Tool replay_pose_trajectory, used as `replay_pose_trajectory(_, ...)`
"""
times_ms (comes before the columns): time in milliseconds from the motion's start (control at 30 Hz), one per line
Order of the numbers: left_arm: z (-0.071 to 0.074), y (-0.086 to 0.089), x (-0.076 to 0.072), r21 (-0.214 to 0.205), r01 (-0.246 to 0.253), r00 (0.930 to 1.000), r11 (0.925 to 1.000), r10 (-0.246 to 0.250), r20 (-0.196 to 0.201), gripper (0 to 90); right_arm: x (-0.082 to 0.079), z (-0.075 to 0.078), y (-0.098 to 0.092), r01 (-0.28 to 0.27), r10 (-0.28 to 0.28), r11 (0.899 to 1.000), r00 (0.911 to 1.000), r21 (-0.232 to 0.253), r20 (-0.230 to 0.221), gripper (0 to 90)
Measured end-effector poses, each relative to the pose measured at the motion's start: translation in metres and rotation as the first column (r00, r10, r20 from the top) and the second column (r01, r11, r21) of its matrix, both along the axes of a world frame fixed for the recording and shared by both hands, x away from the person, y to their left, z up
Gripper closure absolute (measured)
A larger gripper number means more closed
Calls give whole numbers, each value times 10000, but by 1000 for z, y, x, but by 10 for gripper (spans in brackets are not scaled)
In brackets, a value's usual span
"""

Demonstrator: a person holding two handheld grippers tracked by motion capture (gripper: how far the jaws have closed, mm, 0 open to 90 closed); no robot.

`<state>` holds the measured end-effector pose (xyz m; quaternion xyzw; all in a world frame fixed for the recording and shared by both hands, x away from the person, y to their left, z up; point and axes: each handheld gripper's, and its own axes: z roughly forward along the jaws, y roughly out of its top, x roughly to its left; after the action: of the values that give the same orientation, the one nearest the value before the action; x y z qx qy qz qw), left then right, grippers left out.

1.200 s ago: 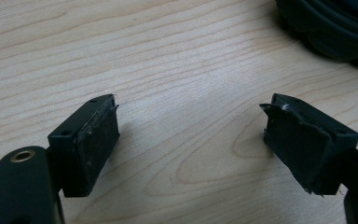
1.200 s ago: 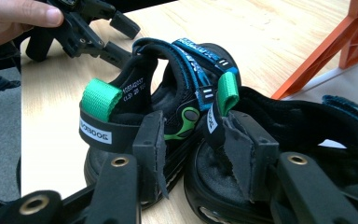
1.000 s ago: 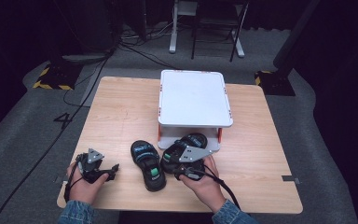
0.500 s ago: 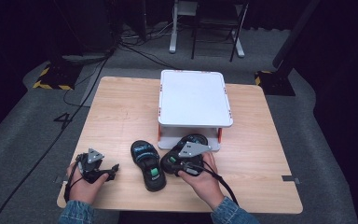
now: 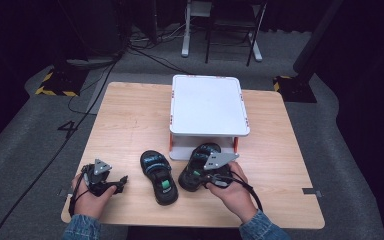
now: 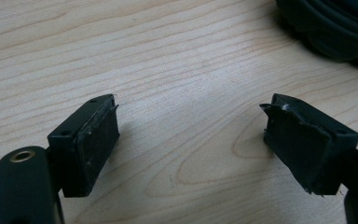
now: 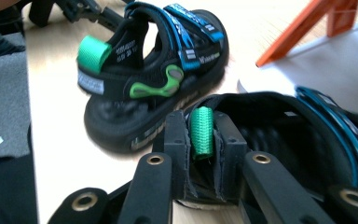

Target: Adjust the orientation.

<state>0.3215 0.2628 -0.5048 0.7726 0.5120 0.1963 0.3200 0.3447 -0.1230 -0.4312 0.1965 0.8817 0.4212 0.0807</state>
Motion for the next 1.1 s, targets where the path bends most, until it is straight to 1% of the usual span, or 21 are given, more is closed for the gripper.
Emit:
replay_pose_trajectory(133,0,0,0,9,-12,10000,10000,12,-5,178,-8,4,-21,-24,24,9999,10000,-138,25,767)
replay_pose_trajectory(200,0,0,0,7,-16,10000,10000,16,-3,178,-11,1,-30,-55,53,9999,9998,-86,-194,785)
replay_pose_trajectory(233,0,0,0,10,-19,10000,10000,19,-4,178,-13,-1,-32,-81,76,9998,9995,-170,-311,785)
replay_pose_trajectory(267,0,-1,0,-16,-33,10000,10000,33,-10,178,-14,-1,-33,-65,60,9997,9997,-231,-236,770)
replay_pose_trajectory(300,0,0,0,23,-11,10000,10000,11,17,178,-15,-1,-35,24,-29,9996,9998,-296,-190,742)
replay_pose_trajectory(400,0,0,0,-7,-15,10000,10000,15,-10,178,-19,-2,-37,495,-494,9985,9988,-241,25,590)
replay_pose_trajectory(433,0,0,0,-11,-19,10000,10000,19,-10,178,-21,-2,-38,644,-642,9978,9978,-137,145,530)
replay_pose_trajectory(467,0,0,0,-12,-19,10000,10000,19,-12,178,-22,-3,-40,712,-712,9975,9973,-27,154,491)
replay_pose_trajectory(533,0,0,0,11,11,10000,10000,-11,-6,178,-25,-4,-45,1029,-1030,9945,9947,218,60,400)
replay_pose_trajectory(567,0,0,0,5,13,10000,10000,-13,-9,177,-27,-4,-48,1237,-1237,9919,9923,277,-3,340)
replay_pose_trajectory(600,0,0,0,9,27,10000,10000,-27,5,177,-29,-6,-51,1494,-1492,9882,9888,325,-84,302)
replay_pose_trajectory(667,0,0,0,15,34,10000,10000,-34,9,177,-33,-11,-55,1917,-1909,9810,9812,282,-297,256)
replay_pose_trajectory(700,0,0,0,16,34,10000,10000,-34,12,177,-36,-17,-57,2167,-2154,9760,9753,231,-481,236)
replay_pose_trajectory(767,0,0,0,10,35,10000,10000,-35,17,177,-38,-28,-56,2361,-2351,9717,9695,66,-691,225)
replay_pose_trajectory(867,0,-1,0,12,20,10000,10000,-20,19,177,-36,-46,-47,2423,-2443,9697,9648,-315,-978,201)
replay_pose_trajectory(933,0,-1,0,8,19,10000,10000,-19,18,177,-34,-54,-41,2464,-2504,9677,9642,-539,-871,207)
replay_pose_trajectory(967,0,0,1,11,46,10000,10000,-46,14,177,-33,-58,-38,2501,-2544,9662,9643,-630,-733,207)
replay_pose_trajectory(1033,0,-1,1,-2,33,10000,10000,-33,6,177,-32,-60,-36,2557,-2592,9649,9639,-602,-615,205)
replay_pose_trajectory(1100,0,-1,1,6,39,10000,10000,-39,4,177,-31,-63,-33,2518,-2544,9665,9654,-496,-567,190)
